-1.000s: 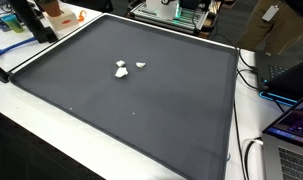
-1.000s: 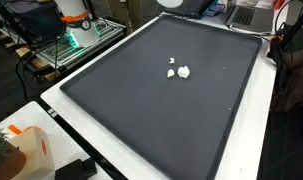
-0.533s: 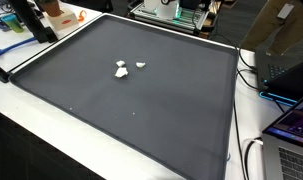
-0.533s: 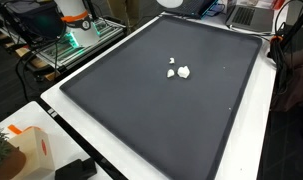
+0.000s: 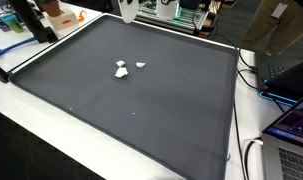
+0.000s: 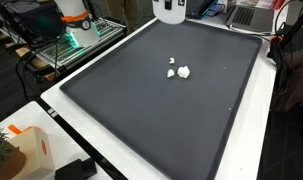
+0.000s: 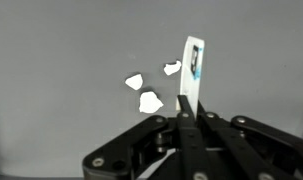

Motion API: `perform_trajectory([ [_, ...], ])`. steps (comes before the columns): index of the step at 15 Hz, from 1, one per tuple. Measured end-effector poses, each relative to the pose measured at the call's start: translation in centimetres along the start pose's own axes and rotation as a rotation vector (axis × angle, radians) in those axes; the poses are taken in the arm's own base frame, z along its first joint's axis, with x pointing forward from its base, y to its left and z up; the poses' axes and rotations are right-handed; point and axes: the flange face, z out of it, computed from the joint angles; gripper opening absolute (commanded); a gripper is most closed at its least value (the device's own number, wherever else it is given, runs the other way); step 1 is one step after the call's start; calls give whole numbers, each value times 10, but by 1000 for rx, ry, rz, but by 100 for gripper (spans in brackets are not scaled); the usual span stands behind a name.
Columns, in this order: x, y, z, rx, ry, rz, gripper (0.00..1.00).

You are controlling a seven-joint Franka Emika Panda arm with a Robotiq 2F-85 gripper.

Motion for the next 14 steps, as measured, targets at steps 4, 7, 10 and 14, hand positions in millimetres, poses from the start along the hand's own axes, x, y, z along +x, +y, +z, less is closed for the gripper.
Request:
perform_trajectory([
  [4, 1, -5, -2, -1, 5, -10, 1],
  [7, 4, -4, 0, -3, 28, -8, 1],
  [10, 13, -2, 17, -5, 54, -1, 1],
  [14, 20, 1, 49, -14, 87, 13, 1],
])
